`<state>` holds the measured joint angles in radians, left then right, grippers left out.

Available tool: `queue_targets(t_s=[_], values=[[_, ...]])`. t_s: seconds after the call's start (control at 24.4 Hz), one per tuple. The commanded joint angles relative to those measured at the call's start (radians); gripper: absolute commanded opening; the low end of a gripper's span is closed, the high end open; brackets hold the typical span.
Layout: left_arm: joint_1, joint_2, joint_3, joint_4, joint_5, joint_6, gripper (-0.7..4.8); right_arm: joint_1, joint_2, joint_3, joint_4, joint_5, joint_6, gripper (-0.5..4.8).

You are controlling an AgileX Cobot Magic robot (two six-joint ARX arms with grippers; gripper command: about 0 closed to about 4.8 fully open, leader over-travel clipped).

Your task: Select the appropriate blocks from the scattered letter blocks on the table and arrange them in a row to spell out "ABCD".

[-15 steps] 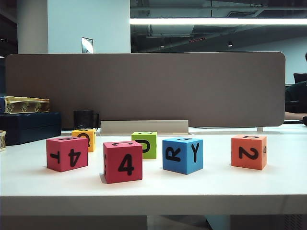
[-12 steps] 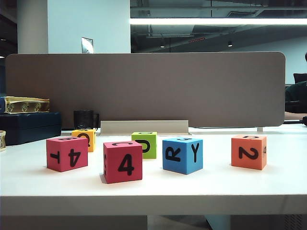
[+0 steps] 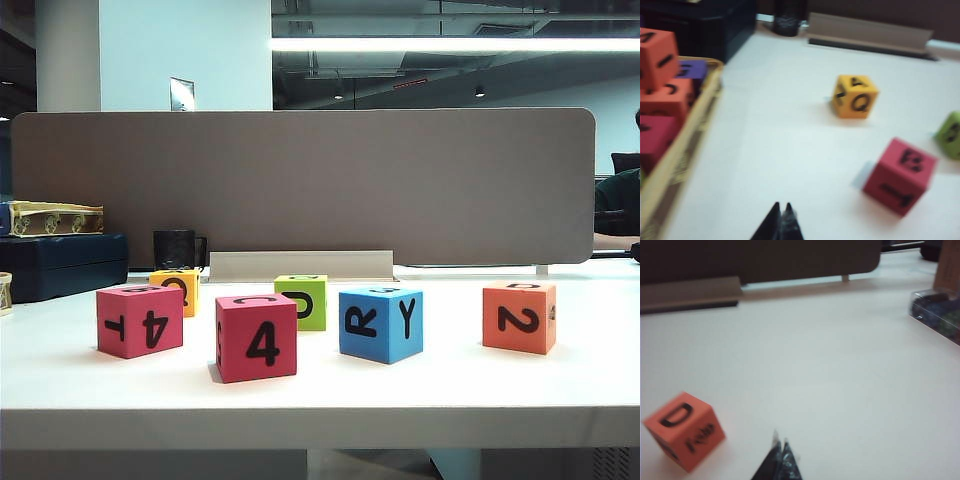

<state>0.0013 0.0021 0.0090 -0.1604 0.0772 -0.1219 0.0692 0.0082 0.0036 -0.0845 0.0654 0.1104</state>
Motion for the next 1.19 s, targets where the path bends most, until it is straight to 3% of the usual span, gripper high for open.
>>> queue_targets(t_s=[0.04,0.41,0.74,0.82,1.19], values=[[-0.002,0.000,0.032,0.079,0.080,-0.076,-0.06,0.001,-0.010,0.032,0.054,-0.023,0.047,-0.02],[-0.002,0.011,0.189,0.003,0.084,-0.073,-0.06,0.001,-0.006,0.195,-0.001,-0.023,0.072,-0.02],[-0.002,0.121,0.353,-0.023,0.085,-0.066,-0.06,0.001,0.020,0.364,-0.072,-0.024,0.018,-0.01],[-0.002,0.189,0.412,-0.042,0.085,-0.030,-0.06,0.001,0.072,0.428,-0.109,-0.024,0.016,-0.01],[-0.002,0.510,0.586,-0.041,0.242,-0.001,-0.06,0.001,0.373,0.621,-0.178,-0.152,-0.015,-0.01]])
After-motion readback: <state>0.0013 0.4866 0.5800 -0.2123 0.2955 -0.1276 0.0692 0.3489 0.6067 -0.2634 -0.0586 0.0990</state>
